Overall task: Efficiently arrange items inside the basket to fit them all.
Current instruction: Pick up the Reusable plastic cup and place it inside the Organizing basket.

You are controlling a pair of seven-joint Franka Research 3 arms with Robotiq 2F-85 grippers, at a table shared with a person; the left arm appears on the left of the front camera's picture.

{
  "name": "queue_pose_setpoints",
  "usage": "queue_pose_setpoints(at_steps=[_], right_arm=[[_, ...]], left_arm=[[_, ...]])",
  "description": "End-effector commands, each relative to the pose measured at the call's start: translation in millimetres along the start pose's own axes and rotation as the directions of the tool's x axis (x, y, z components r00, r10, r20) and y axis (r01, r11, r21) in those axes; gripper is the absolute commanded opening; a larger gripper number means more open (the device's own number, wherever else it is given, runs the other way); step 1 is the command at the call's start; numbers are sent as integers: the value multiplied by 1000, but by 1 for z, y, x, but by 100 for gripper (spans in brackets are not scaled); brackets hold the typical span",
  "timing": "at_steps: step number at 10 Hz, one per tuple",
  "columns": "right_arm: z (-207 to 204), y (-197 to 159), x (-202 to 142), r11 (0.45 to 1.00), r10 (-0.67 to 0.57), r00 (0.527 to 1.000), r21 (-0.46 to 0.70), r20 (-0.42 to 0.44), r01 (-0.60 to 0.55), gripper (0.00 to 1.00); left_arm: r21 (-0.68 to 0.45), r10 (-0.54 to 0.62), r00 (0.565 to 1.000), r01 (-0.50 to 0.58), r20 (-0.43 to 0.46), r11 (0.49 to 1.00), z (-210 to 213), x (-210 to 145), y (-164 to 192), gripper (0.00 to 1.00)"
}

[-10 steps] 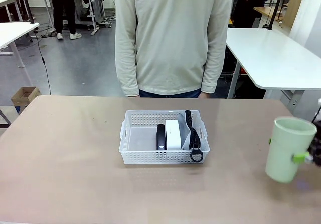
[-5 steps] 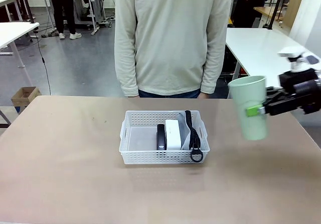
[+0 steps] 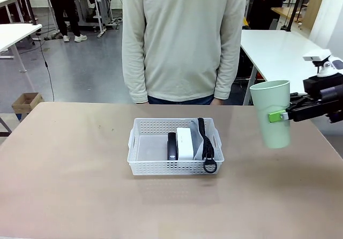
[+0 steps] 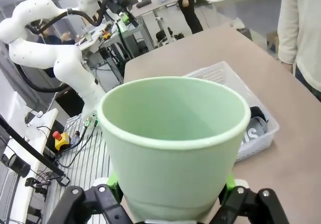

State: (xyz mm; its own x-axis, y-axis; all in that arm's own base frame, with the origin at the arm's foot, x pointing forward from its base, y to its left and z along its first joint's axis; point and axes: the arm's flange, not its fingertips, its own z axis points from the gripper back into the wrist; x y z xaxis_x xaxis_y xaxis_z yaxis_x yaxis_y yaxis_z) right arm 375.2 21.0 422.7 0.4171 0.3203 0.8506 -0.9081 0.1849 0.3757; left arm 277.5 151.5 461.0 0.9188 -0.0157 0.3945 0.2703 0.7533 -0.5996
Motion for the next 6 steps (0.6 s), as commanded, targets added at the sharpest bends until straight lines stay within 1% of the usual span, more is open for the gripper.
queue_pose_setpoints(at_steps=[1,2,3,4,5,6], right_arm=[[-3,1,1,1000,5,1000,1,-8,-5,86],[-18,7,24,1000,-9,995,1,-97,9,86],[-32,14,60,999,-32,985,-29,-168,28,86],[-50,22,92,995,-88,966,-59,-241,76,86],[-78,34,120,966,-247,920,-151,-305,209,86],[-108,45,136,965,-254,896,-159,-365,209,86]], left_arm=[[-4,-22,1000,22,-7,1000,2,-3,3,100],[-4,-22,1000,22,-7,1000,2,-3,3,100],[-4,-22,1000,22,-7,1000,2,-3,3,100],[-4,-22,1000,22,-7,1000,2,-3,3,100],[-4,-22,1000,22,-7,1000,2,-3,3,100],[-4,-22,1000,22,-7,1000,2,-3,3,100]])
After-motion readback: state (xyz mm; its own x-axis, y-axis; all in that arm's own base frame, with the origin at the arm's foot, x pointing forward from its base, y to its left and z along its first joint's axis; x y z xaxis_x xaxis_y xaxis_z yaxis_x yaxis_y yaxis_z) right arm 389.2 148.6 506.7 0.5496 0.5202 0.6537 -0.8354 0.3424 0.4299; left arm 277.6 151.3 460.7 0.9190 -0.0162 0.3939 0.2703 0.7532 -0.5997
